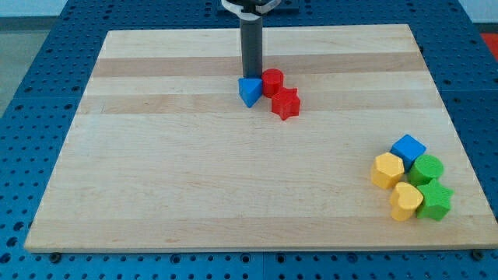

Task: Push the red circle into the red star

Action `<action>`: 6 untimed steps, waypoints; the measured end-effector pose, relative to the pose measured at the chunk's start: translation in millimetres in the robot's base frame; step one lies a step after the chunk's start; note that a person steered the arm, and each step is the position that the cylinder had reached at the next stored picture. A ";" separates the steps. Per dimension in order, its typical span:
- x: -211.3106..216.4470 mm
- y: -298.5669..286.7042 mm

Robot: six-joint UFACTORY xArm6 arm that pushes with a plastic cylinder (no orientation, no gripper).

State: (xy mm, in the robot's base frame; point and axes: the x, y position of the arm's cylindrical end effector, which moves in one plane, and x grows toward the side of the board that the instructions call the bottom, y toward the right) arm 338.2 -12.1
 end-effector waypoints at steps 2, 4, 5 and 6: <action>-22.8 -1.3; -25.7 24.8; -12.7 28.0; 3.2 28.0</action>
State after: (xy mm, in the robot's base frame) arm 341.4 15.9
